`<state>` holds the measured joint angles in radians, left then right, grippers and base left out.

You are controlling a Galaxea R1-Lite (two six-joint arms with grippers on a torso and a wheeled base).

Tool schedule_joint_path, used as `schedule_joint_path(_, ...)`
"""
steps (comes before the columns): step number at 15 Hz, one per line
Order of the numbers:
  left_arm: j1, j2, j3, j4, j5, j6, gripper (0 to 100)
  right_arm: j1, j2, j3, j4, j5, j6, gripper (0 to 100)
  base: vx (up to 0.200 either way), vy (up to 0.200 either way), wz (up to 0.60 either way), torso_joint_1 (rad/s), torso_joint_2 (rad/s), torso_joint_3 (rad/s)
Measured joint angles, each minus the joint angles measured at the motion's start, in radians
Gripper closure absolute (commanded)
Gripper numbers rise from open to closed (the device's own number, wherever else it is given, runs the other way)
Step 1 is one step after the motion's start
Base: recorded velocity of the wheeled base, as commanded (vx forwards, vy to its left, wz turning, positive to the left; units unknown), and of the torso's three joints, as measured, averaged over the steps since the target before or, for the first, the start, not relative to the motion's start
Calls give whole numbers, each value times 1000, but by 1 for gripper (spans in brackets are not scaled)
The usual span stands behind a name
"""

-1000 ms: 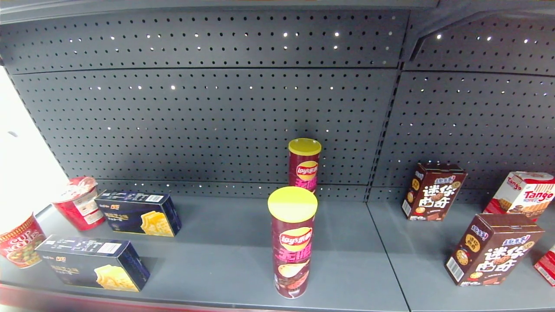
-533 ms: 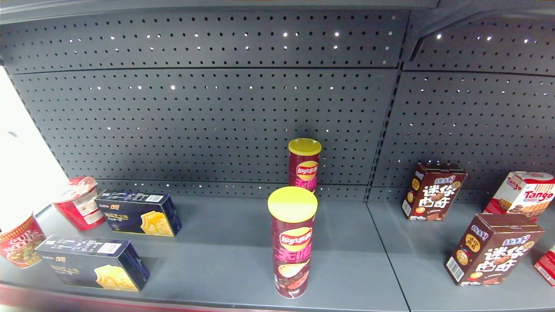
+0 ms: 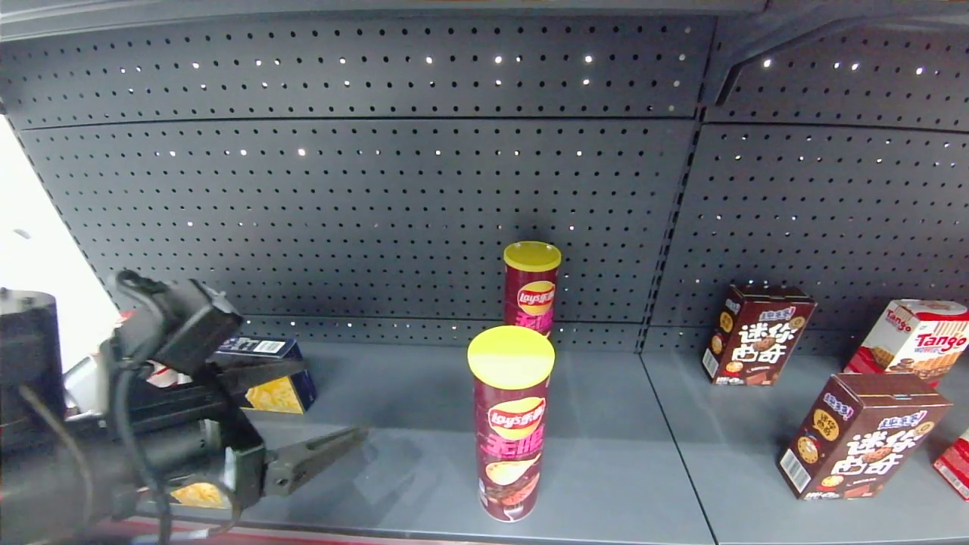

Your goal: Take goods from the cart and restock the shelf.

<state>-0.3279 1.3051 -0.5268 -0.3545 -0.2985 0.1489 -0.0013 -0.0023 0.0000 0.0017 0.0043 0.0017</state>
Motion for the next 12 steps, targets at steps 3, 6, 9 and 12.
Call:
schedule_joint_path(3, -74, 164, -12, -19, 136, -30, 0, 0, 0, 0, 0, 0, 0, 0, 0, 0, 0, 0, 0, 0)
schedule_joint_path(6, -183, 236, -16, -25, 181, -107, 0, 0, 0, 0, 0, 0, 0, 0, 0, 0, 0, 0, 0, 0)
schedule_joint_path(9, -253, 292, -21, -31, 224, -135, 0, 0, 0, 0, 0, 0, 0, 0, 0, 0, 0, 0, 0, 0)
schedule_joint_path(12, -272, 341, -43, -43, 249, -135, 0, 0, 0, 0, 0, 0, 0, 0, 0, 0, 0, 0, 0, 0)
